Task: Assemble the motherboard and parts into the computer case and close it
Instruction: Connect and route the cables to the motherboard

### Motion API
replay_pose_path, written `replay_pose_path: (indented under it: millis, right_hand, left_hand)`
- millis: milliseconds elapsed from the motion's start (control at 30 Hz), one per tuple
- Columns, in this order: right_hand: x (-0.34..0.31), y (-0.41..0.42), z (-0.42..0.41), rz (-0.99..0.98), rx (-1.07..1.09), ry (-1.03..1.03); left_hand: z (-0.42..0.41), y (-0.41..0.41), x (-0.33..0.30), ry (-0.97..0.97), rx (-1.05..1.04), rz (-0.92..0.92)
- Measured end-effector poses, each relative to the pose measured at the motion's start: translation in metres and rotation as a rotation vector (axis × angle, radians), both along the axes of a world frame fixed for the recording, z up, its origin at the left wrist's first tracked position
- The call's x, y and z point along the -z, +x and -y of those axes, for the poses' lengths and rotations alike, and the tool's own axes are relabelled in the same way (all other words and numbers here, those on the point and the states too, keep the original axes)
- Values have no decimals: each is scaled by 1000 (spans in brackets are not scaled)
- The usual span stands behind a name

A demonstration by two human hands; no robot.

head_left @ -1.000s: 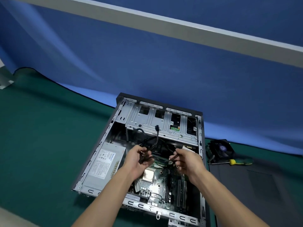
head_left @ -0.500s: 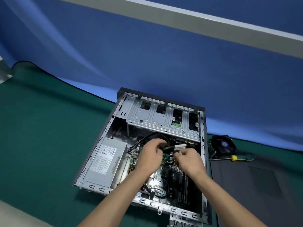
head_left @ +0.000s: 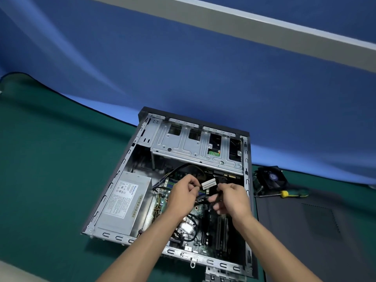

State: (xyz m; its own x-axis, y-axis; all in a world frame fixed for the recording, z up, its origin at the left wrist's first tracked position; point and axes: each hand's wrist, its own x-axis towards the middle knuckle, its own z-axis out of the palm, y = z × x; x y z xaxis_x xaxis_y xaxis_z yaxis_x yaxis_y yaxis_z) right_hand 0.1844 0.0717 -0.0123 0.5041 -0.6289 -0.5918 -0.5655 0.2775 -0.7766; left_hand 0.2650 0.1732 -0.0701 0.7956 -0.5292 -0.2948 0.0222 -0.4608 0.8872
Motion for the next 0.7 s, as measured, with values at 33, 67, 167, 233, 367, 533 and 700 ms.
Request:
replay_pose_path:
  millis: [33, 67, 167, 233, 367, 533, 700]
  right_hand:
    - [-2, 1, -1, 4, 18, 20]
    - [-3, 2, -1, 7, 27, 35]
    - [-7, 2, 1, 36, 62, 70]
    - [-10, 0, 4, 73, 92, 62]
    - [-13, -2, 8, 87, 127, -37]
    - [-15, -1, 7, 99, 82, 12]
    - [-13, 0, 5, -18, -142, -272]
  left_hand:
    - [-1, 0, 1, 37, -8, 31]
    - [-1, 0, 2, 68, -12, 50]
    - [0, 1, 4, 183, -16, 67]
    - [0, 1, 4, 241, -27, 88]
    - [1, 2, 5, 278, -39, 100]
    - [1, 4, 8, 324, -2, 90]
    - [1, 4, 7, 323, 0, 56]
